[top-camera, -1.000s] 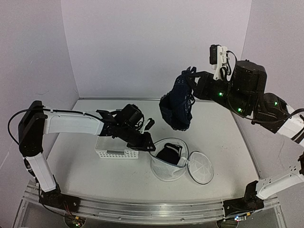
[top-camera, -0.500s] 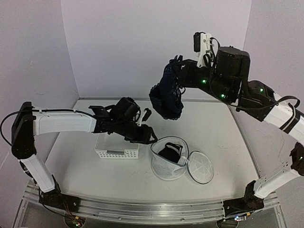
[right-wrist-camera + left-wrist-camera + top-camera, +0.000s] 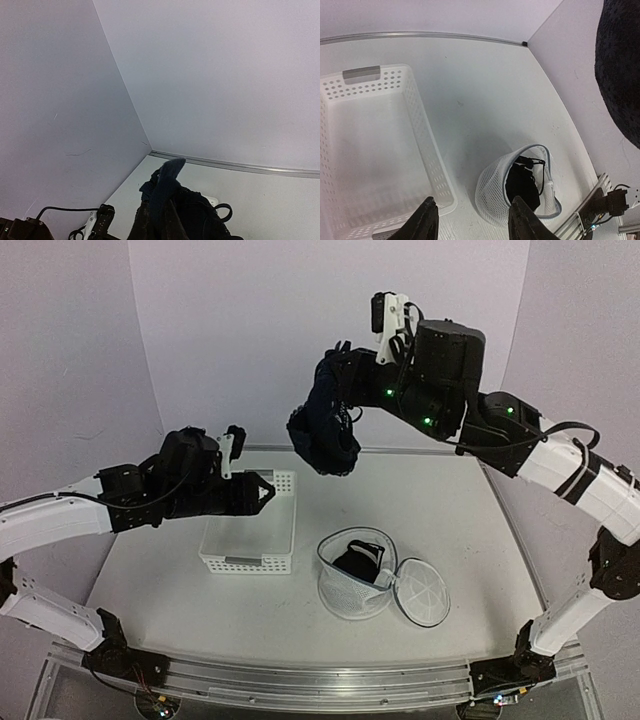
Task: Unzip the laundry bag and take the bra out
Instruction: Place the bra in the bin.
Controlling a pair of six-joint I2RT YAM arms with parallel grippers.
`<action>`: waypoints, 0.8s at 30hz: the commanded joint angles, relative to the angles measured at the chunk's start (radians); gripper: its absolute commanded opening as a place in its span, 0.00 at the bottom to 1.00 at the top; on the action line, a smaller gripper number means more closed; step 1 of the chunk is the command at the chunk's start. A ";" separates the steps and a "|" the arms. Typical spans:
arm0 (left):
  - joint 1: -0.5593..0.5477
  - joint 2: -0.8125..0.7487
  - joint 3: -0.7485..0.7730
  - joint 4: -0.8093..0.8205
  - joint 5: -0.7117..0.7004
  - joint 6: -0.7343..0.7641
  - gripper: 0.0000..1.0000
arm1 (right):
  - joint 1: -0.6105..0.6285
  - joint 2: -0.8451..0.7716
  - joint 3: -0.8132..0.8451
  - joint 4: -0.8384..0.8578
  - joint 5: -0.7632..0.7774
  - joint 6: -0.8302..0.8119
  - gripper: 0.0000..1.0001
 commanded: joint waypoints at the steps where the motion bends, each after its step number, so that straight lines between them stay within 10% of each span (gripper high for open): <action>1: -0.006 -0.147 -0.066 0.018 -0.177 -0.044 0.46 | -0.005 0.054 0.077 0.070 -0.042 0.002 0.00; 24: -0.006 -0.463 -0.186 -0.035 -0.362 -0.043 0.63 | -0.019 0.537 0.294 0.003 -0.176 0.088 0.00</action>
